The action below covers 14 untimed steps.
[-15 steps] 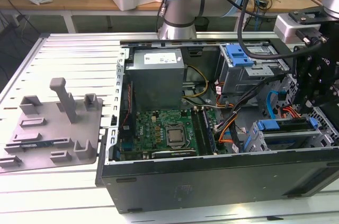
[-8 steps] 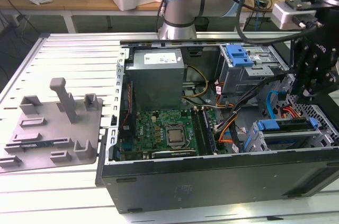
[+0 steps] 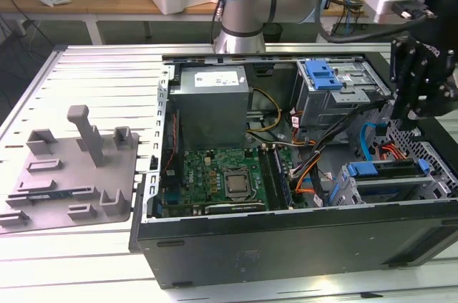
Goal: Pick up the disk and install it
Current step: 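Insert the second disk wire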
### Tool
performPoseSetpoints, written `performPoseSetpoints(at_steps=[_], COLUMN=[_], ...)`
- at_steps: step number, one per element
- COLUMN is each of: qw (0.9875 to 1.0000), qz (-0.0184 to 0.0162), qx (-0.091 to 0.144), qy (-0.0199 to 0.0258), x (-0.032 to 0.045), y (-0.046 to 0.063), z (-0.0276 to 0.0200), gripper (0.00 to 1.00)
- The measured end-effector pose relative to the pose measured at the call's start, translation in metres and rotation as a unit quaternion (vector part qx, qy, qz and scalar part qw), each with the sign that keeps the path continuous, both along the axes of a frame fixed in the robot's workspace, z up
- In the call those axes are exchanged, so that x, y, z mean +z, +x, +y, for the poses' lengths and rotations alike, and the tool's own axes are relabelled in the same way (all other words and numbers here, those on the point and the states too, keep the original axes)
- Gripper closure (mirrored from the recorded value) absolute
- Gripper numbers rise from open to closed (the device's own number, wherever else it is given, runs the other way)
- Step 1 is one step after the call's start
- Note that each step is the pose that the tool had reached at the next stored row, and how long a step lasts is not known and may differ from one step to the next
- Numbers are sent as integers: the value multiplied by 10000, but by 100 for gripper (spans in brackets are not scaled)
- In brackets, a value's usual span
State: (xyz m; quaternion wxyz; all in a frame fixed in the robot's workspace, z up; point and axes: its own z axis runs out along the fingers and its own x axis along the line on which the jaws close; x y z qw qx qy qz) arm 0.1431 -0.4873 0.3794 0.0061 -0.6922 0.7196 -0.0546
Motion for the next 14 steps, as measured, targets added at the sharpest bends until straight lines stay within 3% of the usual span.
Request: performPoseSetpoints(at_steps=[3,7,11,12,14], qw=[10000,10000,10000,10000,9999], qz=[0,0,0,0,6], qx=[-1,0,0,-1,0], qy=[0,-5,-24,-57,-169], x=[0,-3,-9,-13,-13], y=[-109,-154,-155,-154,-144], z=[0,10,103,114,115], gripper=[70,70,70,70,70])
